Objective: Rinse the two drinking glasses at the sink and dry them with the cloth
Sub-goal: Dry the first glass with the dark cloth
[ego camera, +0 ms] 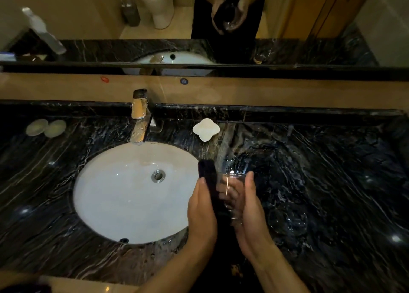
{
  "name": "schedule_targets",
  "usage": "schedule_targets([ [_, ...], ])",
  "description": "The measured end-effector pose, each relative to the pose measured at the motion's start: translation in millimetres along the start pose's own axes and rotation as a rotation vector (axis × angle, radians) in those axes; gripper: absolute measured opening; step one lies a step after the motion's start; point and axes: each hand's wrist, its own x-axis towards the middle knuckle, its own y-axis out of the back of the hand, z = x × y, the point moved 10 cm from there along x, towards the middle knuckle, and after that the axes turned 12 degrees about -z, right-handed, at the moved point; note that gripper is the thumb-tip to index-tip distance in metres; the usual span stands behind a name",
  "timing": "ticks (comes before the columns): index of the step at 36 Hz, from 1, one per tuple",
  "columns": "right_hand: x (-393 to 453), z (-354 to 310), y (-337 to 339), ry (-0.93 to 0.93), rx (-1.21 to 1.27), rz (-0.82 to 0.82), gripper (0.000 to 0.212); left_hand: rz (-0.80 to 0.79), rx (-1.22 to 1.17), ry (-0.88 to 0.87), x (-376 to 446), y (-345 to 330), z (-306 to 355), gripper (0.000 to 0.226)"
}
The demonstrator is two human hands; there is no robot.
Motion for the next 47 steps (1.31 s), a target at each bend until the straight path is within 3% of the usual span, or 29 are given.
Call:
schedule_targets([
  [2,-1,-1,-2,-0.004,-0.060,-0.018,0.075,-0.044,-0.166,0.117,4,-3,-1,0.053],
  [5,-2,-14,4,0.099,-0.210,0.089,0.064,-0.100,-0.245,0.121,9,-11,8,0.045],
  [8,-9,-28,5,0.204,-0.364,0.174,0.055,0.004,-0.062,0.010,15,2,13,0.045],
  [11,-11,-22,-5,0.136,-0.428,0.114,0.063,0.087,0.187,-0.151,10,7,28,0.043],
  [15,-5,-13,-4,0.084,-0.078,0.051,0.065,0.001,0.394,-0.340,-6,-15,42,0.034],
  [18,0,-5,-3,0.019,0.195,0.005,0.078,-0.074,0.522,-0.457,-18,-25,40,0.050],
  [22,2,-2,4,-0.039,0.273,0.014,0.073,-0.136,0.574,-0.587,-32,-27,28,0.051],
  [25,3,1,5,-0.034,0.264,0.014,0.079,-0.140,0.447,-0.508,-31,-23,18,0.057],
  [28,2,2,-2,-0.041,0.203,-0.058,0.072,-0.055,0.255,-0.322,-22,-12,6,0.064],
  [32,-1,0,-3,-0.049,0.079,-0.136,0.070,-0.007,0.045,-0.091,-8,2,-4,0.060],
  [35,0,-9,0,-0.007,-0.166,-0.067,0.064,-0.022,-0.133,0.032,1,-1,-3,0.049],
  [38,0,-18,9,0.089,-0.382,0.091,0.062,-0.013,-0.040,-0.010,13,3,4,0.038],
  [41,-3,-19,4,0.103,-0.443,0.090,0.061,0.026,0.131,-0.111,10,3,19,0.037],
  [44,-2,-9,-5,0.037,-0.234,0.009,0.070,-0.013,0.366,-0.254,-2,-9,33,0.033],
  [47,2,-3,-3,0.001,0.046,-0.038,0.073,-0.060,0.548,-0.388,-14,-18,38,0.049],
])
